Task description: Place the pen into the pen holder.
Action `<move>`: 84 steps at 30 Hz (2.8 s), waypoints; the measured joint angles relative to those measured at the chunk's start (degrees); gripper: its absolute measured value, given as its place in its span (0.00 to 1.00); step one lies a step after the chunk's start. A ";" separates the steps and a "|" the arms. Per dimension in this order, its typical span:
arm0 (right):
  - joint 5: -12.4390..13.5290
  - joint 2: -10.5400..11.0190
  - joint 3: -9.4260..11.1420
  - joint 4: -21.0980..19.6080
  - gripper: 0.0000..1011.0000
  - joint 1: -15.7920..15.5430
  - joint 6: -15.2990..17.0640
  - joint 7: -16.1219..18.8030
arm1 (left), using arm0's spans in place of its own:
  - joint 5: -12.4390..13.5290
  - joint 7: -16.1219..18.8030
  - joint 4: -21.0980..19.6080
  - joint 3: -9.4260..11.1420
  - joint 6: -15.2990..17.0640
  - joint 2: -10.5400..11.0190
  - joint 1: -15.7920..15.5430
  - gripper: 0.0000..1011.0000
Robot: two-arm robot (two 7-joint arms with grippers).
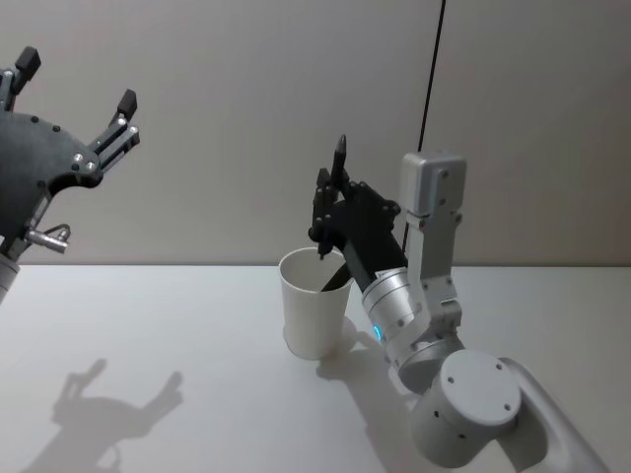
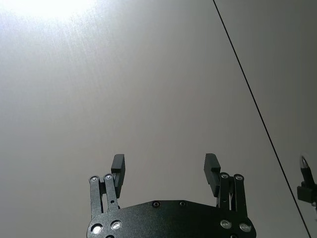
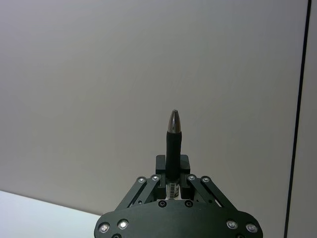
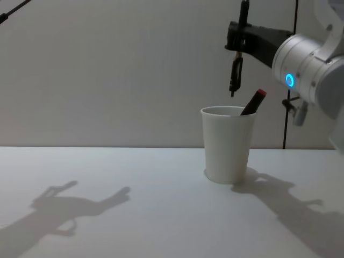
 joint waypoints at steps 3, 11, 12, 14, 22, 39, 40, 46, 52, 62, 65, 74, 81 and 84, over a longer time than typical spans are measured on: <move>-0.16 -0.35 -0.15 0.93 0.14 0.11 -0.10 0.26 | 0.00 0.00 0.00 0.00 0.00 0.00 0.00 0.99; -0.56 -1.08 -0.24 2.80 0.14 0.21 -0.37 0.60 | -0.01 0.00 0.01 0.00 0.00 0.00 0.00 0.99; -0.65 -1.18 -0.22 3.10 0.14 0.22 -0.44 0.59 | 0.00 -0.01 0.01 0.00 0.00 0.00 0.00 0.99; -0.82 -1.38 -0.11 3.56 0.14 0.23 -0.59 0.59 | 0.00 -0.01 0.00 0.00 0.00 -0.01 0.00 0.99; -1.18 -1.81 0.11 4.60 0.14 0.27 -0.91 0.53 | -0.01 -0.01 0.01 0.00 0.00 0.00 0.00 0.99; -1.43 -2.21 0.30 5.52 0.61 0.30 -1.21 0.35 | -0.01 -0.01 0.01 0.00 0.00 0.00 0.00 0.99; -1.44 -2.22 0.31 5.54 0.64 0.30 -1.21 0.34 | -0.01 -0.01 0.01 0.00 0.00 0.00 0.00 0.99; -1.47 -2.25 0.36 5.60 0.82 0.29 -1.24 0.32 | -0.01 -0.01 0.01 0.00 0.00 0.00 0.00 0.99; -1.29 -1.99 0.63 4.28 0.96 -0.17 -1.04 0.81 | -0.01 -0.01 0.01 0.00 0.00 -0.01 0.00 0.99; 1.98 0.87 3.31 -2.83 0.99 -3.02 0.68 4.35 | -0.01 -0.01 0.01 0.00 0.00 -0.01 0.00 0.99; 3.26 2.28 4.60 -5.11 0.99 -4.21 1.34 5.65 | -0.01 -0.01 0.01 0.00 0.00 0.00 0.00 0.99; 5.78 4.92 7.07 -9.60 0.99 -6.52 2.88 8.48 | -0.01 -0.01 0.01 0.00 0.00 0.00 0.00 0.99; 6.86 6.09 8.13 -11.52 0.99 -7.55 3.53 9.61 | -0.01 -0.01 0.01 0.00 0.00 0.00 0.00 0.99; 6.87 6.13 8.14 -11.54 0.99 -7.67 3.54 9.61 | -0.03 0.00 0.00 0.08 0.00 0.02 0.00 0.99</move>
